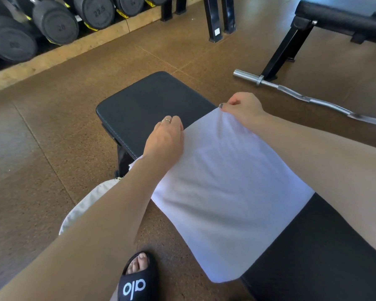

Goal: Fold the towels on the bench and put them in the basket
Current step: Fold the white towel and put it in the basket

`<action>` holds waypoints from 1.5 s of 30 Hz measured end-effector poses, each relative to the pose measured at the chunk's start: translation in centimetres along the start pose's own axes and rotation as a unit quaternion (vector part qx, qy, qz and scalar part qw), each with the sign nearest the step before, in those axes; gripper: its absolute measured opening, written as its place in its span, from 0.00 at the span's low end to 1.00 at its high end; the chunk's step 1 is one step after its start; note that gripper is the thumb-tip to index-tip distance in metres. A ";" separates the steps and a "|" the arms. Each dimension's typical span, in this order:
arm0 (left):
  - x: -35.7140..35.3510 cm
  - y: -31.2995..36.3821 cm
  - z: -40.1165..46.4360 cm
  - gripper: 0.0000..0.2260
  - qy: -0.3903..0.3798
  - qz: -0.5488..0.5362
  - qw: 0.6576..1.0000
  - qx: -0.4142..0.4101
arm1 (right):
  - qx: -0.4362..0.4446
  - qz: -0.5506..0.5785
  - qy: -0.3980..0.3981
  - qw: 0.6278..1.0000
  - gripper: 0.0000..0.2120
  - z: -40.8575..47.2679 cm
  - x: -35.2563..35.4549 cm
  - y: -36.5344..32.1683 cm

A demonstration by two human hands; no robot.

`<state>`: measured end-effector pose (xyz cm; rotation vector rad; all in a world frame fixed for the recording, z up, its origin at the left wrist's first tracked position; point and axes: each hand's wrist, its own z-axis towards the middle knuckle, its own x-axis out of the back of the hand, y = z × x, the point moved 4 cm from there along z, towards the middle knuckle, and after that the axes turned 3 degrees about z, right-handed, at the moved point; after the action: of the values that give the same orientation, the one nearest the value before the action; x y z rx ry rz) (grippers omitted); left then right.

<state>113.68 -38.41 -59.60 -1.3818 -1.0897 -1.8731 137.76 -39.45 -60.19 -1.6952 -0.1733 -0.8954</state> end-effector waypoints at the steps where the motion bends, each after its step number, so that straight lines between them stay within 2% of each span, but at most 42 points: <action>1: 0.0 0.0 0.1 0.05 -0.002 -0.003 1.000 0.005 | 0.004 -0.003 0.002 1.000 0.08 0.0 0.0 -0.1; 8: 0.1 -0.3 0.0 0.05 0.006 -0.013 1.000 0.011 | 0.013 0.026 -0.041 0.999 0.09 -0.1 0.5 -0.6; 19: 0.0 0.5 -0.6 0.05 0.017 0.027 0.999 0.002 | 0.045 -0.002 -0.018 0.999 0.09 0.3 -0.5 -0.3; 23: 0.0 0.6 -0.8 0.05 0.028 0.024 0.999 0.001 | 0.039 0.024 -0.049 0.998 0.08 0.6 -0.1 -0.7; 27: -0.1 0.6 -0.9 0.07 0.036 0.023 0.999 0.007 | 0.029 -0.039 -0.056 0.997 0.12 0.7 -0.5 -0.5; 29: 0.1 0.9 -1.2 0.15 0.017 0.058 0.998 -0.005 | 0.030 -0.124 -0.030 0.991 0.16 0.0 -1.0 -0.5; 30: 0.2 1.0 -1.3 0.21 0.003 0.085 0.996 -0.014 | 0.058 -0.206 0.009 0.977 0.16 -0.4 -1.0 -0.7; 32: 0.8 1.3 -1.7 0.31 -0.013 0.123 0.992 -0.036 | 0.160 -0.342 0.124 0.918 0.13 -1.6 -0.6 -2.3; 34: 1.9 2.5 -2.5 0.33 0.016 0.161 0.983 -0.085 | 0.256 -0.354 0.184 0.880 0.10 -3.7 -0.4 -4.8; 36: 2.3 3.9 -4.3 0.26 0.053 0.145 0.978 -0.142 | 0.340 -0.297 0.146 0.880 0.12 -6.4 -1.6 -6.2; 37: 1.8 4.2 -5.6 0.24 0.052 0.123 0.978 -0.158 | 0.366 -0.265 0.101 0.887 0.14 -8.1 -2.6 -5.9; 38: 1.1 4.1 -6.8 0.27 0.013 0.099 0.984 -0.147 | 0.376 -0.245 0.051 0.892 0.17 -9.7 -3.5 -5.0; 40: -0.8 2.8 -8.7 0.35 -0.093 0.095 0.987 -0.088 | 0.353 -0.293 -0.003 0.888 0.24 -11.8 -4.5 -2.1; 41: -1.4 2.0 -9.0 0.36 -0.118 0.104 0.985 -0.066 | 0.328 -0.336 -0.009 0.883 0.26 -12.1 -4.5 -0.9; 43: -1.7 1.8 -8.9 0.35 -0.134 0.118 0.983 -0.046 | 0.250 -0.366 -0.031 0.896 0.32 -11.9 -3.8 -0.7; 45: -1.0 2.4 -8.9 0.32 -0.136 0.133 0.981 -0.034 | 0.224 -0.365 -0.054 0.902 0.35 -12.7 -3.9 -1.7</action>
<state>111.59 -47.35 -61.11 -1.7670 -0.9169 -1.5753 128.20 -48.81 -60.63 -1.2333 -1.0641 -1.1853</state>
